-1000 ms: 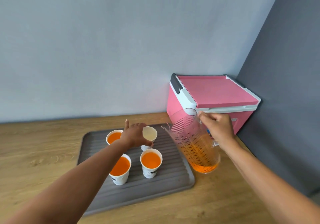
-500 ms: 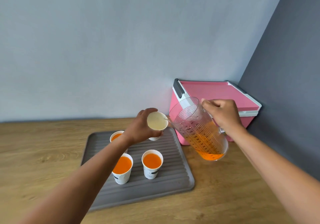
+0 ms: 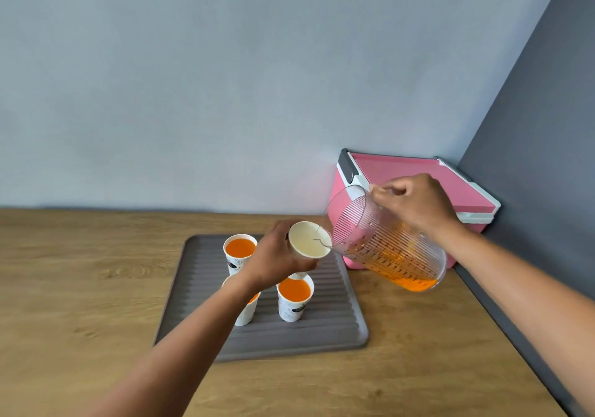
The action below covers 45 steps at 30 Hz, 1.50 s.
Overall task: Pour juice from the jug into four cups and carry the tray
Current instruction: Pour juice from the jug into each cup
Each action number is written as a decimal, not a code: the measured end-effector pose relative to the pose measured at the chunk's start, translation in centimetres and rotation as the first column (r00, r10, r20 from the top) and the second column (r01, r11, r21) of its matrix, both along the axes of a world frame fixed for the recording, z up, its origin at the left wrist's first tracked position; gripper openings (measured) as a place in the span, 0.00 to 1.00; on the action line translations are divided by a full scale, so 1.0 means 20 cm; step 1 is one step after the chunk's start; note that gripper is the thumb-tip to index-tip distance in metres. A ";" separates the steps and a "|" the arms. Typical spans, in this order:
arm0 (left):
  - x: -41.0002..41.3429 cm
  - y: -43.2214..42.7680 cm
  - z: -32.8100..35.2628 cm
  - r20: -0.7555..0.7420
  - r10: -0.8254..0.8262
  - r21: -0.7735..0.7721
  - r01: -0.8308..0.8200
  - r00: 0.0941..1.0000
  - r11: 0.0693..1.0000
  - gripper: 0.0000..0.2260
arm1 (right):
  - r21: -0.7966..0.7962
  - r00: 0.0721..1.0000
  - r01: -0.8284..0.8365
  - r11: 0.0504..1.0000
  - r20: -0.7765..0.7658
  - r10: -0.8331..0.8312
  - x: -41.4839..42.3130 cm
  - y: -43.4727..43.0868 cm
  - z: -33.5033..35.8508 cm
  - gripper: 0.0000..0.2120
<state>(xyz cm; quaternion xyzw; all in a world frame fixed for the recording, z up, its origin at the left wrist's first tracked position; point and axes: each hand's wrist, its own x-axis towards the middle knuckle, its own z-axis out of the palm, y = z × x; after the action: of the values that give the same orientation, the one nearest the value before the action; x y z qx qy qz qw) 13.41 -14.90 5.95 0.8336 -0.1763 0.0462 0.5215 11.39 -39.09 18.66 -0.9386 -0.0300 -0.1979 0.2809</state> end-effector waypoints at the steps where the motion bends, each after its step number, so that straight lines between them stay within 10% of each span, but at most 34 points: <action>1: -0.02 0.00 -0.01 -0.009 0.004 -0.003 -0.004 1.000 1.000 0.32 | -0.029 1.000 -0.009 1.000 -0.008 0.008 -0.01 0.01 0.01 0.21; 45: -0.16 0.03 -0.12 -0.039 0.026 -0.005 -0.026 0.999 1.000 0.34 | -0.369 0.995 -0.090 0.925 -0.079 0.065 -0.10 0.18 0.07 0.19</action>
<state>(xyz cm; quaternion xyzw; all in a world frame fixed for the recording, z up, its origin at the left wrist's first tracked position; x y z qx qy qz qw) 10.14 -14.34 3.64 0.8350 -0.1551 0.0374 0.5266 9.31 -35.43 20.09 -0.9789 -0.0950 -0.1465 0.1062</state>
